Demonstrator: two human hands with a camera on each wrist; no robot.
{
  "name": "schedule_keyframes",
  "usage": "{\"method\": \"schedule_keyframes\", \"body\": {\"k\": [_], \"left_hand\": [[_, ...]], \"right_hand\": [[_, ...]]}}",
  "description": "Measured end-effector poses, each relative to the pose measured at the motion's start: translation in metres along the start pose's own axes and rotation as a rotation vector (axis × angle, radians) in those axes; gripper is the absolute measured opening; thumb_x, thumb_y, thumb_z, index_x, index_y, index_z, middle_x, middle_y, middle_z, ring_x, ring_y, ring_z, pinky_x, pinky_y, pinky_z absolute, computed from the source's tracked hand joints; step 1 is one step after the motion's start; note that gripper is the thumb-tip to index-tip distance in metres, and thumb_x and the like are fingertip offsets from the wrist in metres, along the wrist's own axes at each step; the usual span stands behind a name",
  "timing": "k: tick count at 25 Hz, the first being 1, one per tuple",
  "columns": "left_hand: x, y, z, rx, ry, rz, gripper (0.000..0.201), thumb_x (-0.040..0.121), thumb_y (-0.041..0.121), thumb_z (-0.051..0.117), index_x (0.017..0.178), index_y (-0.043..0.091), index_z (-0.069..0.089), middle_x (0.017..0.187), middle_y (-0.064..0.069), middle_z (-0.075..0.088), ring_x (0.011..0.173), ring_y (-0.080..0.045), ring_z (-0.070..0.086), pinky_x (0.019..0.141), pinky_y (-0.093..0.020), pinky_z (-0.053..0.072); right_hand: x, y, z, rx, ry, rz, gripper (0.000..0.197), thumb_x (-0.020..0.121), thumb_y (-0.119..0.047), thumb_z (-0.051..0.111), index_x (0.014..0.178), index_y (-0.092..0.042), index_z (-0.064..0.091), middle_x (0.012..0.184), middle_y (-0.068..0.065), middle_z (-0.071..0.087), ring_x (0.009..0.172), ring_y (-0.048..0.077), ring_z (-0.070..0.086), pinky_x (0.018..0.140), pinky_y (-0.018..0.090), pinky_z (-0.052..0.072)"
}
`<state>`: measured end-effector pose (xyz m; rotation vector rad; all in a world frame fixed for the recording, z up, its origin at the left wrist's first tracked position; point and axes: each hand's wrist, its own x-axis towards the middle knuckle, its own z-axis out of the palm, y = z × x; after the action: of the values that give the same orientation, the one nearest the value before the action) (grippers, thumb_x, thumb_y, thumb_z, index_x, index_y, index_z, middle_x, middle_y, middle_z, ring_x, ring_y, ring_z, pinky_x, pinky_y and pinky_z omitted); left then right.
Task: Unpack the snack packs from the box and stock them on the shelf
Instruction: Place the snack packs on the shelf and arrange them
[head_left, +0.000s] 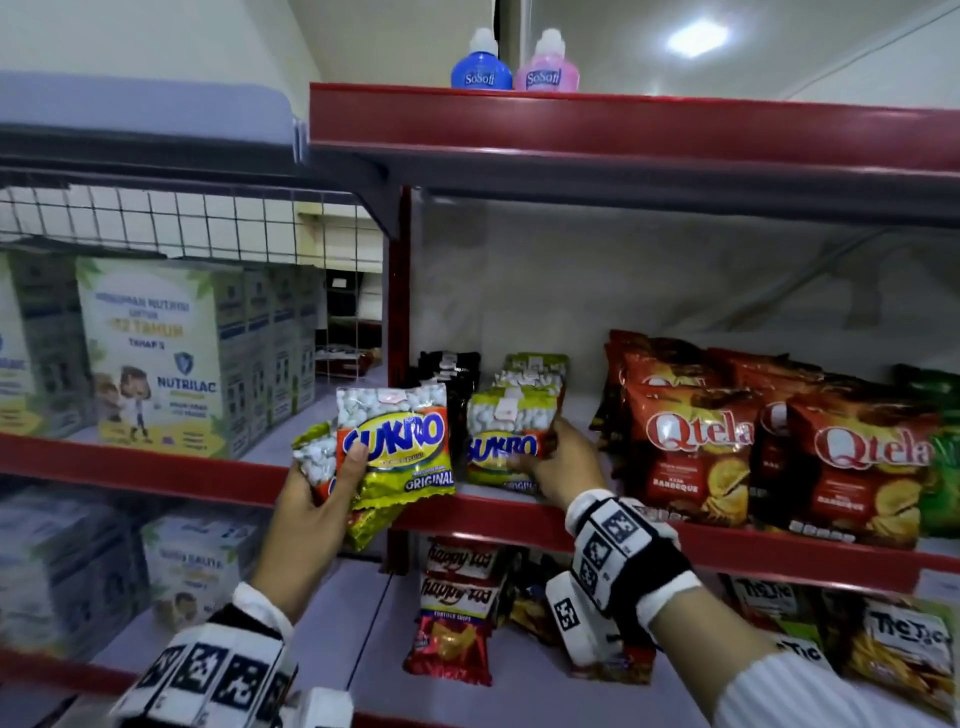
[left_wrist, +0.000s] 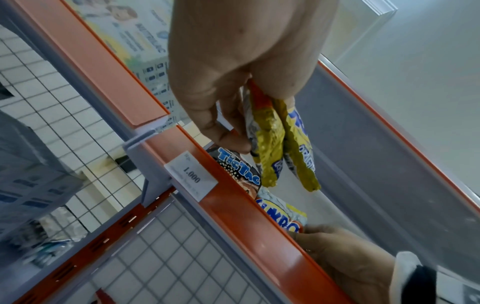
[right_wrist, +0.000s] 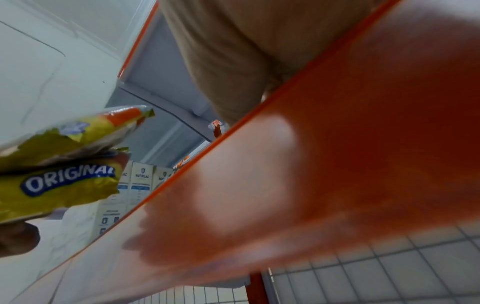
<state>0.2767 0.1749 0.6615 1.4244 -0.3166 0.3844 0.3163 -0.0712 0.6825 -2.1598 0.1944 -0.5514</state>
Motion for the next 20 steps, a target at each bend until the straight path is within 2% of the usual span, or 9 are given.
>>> {"method": "schedule_keyframes", "body": {"k": [2, 5, 8, 10, 12, 14, 16, 18, 20], "left_hand": [[0.015, -0.003, 0.002, 0.009, -0.036, 0.007, 0.038, 0.086, 0.039, 0.055, 0.115, 0.016, 0.062, 0.098, 0.004, 0.075, 0.088, -0.009, 0.072, 0.062, -0.012, 0.053], [0.034, -0.006, 0.006, 0.061, -0.087, 0.024, 0.041, 0.084, 0.042, 0.055, 0.116, 0.017, 0.062, 0.1, 0.005, 0.075, 0.091, -0.005, 0.07, 0.065, -0.01, 0.052], [0.043, -0.006, 0.016, 0.063, -0.129, 0.044, 0.038, 0.081, 0.045, 0.058, 0.114, 0.027, 0.061, 0.102, 0.013, 0.073, 0.095, -0.001, 0.068, 0.073, -0.013, 0.054], [0.047, -0.005, 0.026, 0.041, -0.159, 0.048, 0.035, 0.078, 0.047, 0.06, 0.11, 0.033, 0.06, 0.104, 0.017, 0.072, 0.096, -0.001, 0.068, 0.08, -0.021, 0.055], [0.048, -0.005, 0.036, 0.028, -0.197, 0.057, 0.037, 0.075, 0.051, 0.061, 0.109, 0.037, 0.059, 0.106, 0.02, 0.07, 0.099, 0.0, 0.067, 0.083, -0.025, 0.053], [0.05, -0.002, 0.046, 0.051, -0.233, 0.077, 0.04, 0.072, 0.055, 0.06, 0.109, 0.04, 0.057, 0.105, 0.029, 0.067, 0.097, 0.008, 0.064, 0.08, -0.017, 0.053], [0.051, -0.002, 0.055, 0.067, -0.269, 0.092, 0.047, 0.07, 0.058, 0.06, 0.112, 0.039, 0.053, 0.102, 0.029, 0.068, 0.095, 0.013, 0.062, 0.076, -0.008, 0.05], [0.051, 0.0, 0.064, 0.107, -0.324, 0.065, 0.05, 0.069, 0.065, 0.055, 0.11, 0.037, 0.049, 0.101, 0.024, 0.066, 0.093, 0.012, 0.062, 0.073, -0.006, 0.048], [0.049, 0.001, 0.073, 0.143, -0.381, 0.03, 0.038, 0.076, 0.064, 0.045, 0.101, 0.036, 0.047, 0.093, 0.02, 0.063, 0.085, 0.014, 0.063, 0.069, -0.005, 0.046]], "right_hand": [[0.012, -0.001, 0.004, -0.133, -0.021, 0.021, 0.053, 0.074, -0.028, 0.079, 0.118, -0.011, 0.056, 0.12, 0.009, 0.062, 0.11, 0.026, 0.059, 0.091, 0.029, 0.047], [0.02, -0.004, 0.004, -0.266, 0.029, 0.096, 0.066, 0.072, -0.036, 0.08, 0.123, -0.008, 0.049, 0.125, 0.013, 0.057, 0.114, 0.029, 0.056, 0.091, 0.032, 0.046], [0.01, -0.008, 0.0, -0.217, 0.033, 0.175, 0.074, 0.074, -0.036, 0.079, 0.128, -0.005, 0.038, 0.13, 0.015, 0.053, 0.119, 0.031, 0.053, 0.092, 0.033, 0.045], [0.001, -0.013, -0.008, -0.201, 0.117, 0.14, 0.065, 0.082, -0.038, 0.071, 0.129, -0.006, 0.039, 0.126, 0.016, 0.056, 0.117, 0.032, 0.054, 0.093, 0.032, 0.045], [-0.011, -0.022, -0.02, -0.058, 0.198, 0.025, 0.048, 0.085, -0.049, 0.061, 0.117, -0.014, 0.052, 0.106, 0.005, 0.067, 0.1, 0.023, 0.063, 0.082, 0.02, 0.049], [-0.027, -0.036, -0.029, 0.228, 0.071, -0.065, 0.051, 0.073, -0.061, 0.062, 0.106, -0.021, 0.06, 0.092, -0.006, 0.07, 0.083, 0.009, 0.067, 0.067, 0.009, 0.047], [-0.035, -0.042, -0.032, 0.368, -0.075, -0.078, 0.061, 0.064, -0.055, 0.072, 0.113, -0.022, 0.06, 0.099, -0.003, 0.073, 0.085, 0.008, 0.069, 0.072, 0.02, 0.053], [-0.037, -0.038, -0.035, 0.35, -0.043, -0.093, 0.053, 0.069, -0.038, 0.077, 0.116, -0.02, 0.059, 0.105, -0.002, 0.072, 0.095, 0.012, 0.069, 0.085, 0.032, 0.056], [-0.036, -0.031, -0.037, 0.272, 0.036, -0.076, 0.042, 0.078, -0.026, 0.075, 0.116, -0.023, 0.057, 0.107, -0.005, 0.07, 0.1, 0.011, 0.067, 0.094, 0.036, 0.052]]}}
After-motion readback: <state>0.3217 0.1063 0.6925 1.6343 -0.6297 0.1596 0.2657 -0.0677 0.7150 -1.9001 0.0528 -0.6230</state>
